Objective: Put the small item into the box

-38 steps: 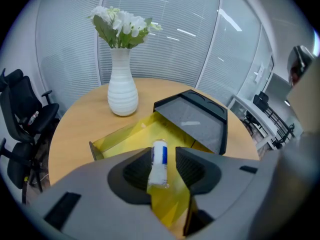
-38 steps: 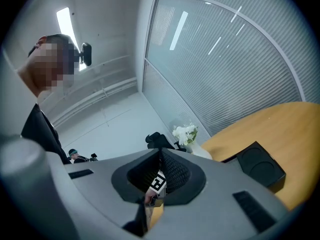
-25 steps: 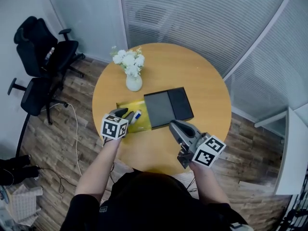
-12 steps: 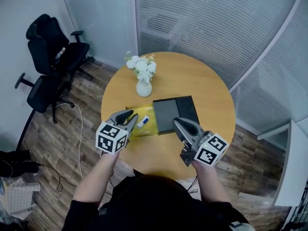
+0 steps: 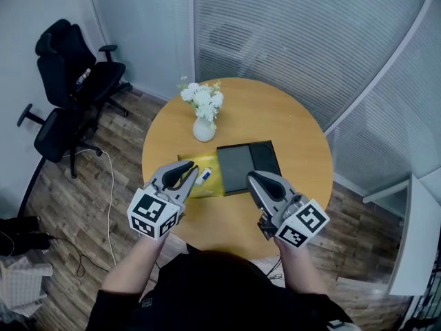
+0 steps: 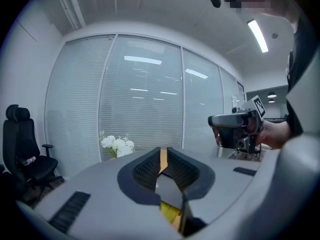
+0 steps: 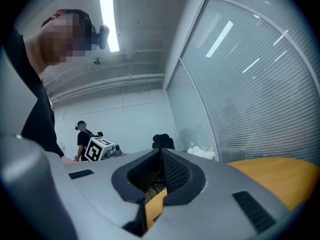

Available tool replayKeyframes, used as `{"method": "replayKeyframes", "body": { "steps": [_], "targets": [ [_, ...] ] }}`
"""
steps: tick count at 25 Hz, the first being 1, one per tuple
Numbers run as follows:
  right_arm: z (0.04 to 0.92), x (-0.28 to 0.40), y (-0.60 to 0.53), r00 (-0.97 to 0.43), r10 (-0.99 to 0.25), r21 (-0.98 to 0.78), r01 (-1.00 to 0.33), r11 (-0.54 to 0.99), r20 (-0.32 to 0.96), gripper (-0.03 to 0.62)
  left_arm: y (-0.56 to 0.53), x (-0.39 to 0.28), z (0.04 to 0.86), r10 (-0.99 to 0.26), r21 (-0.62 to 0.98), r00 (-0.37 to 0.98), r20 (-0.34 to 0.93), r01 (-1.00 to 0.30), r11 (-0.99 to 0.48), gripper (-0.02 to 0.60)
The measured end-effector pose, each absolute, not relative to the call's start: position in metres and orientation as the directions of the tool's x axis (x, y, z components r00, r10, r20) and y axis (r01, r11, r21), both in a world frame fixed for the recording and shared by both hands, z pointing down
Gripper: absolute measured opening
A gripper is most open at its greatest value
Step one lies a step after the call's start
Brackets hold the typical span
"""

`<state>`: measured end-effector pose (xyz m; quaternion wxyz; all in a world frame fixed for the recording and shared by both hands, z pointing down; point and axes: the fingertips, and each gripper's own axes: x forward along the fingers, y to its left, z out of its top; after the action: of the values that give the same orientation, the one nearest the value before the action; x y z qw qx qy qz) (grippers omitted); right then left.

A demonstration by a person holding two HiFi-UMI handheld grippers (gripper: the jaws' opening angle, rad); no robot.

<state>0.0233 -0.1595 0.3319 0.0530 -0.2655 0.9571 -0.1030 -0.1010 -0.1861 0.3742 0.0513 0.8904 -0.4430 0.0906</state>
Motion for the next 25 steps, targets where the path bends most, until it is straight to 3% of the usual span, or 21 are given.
{"method": "replayKeyframes", "body": {
  "steps": [12,25],
  "targets": [
    [0.301,0.043,-0.18,-0.785,-0.605,-0.125,-0.592,0.796,-0.136,0.035,-0.212,-0.124,0.342,-0.847,0.001,0.521,0.107,-0.852,-0.524,0.032],
    [0.345,0.053,-0.176,-0.758,-0.648,-0.168,-0.631,0.757,-0.075,0.035,-0.199,-0.146,0.352,-0.878,0.01,0.465,0.116,-0.884,-0.467,0.023]
  ]
}}
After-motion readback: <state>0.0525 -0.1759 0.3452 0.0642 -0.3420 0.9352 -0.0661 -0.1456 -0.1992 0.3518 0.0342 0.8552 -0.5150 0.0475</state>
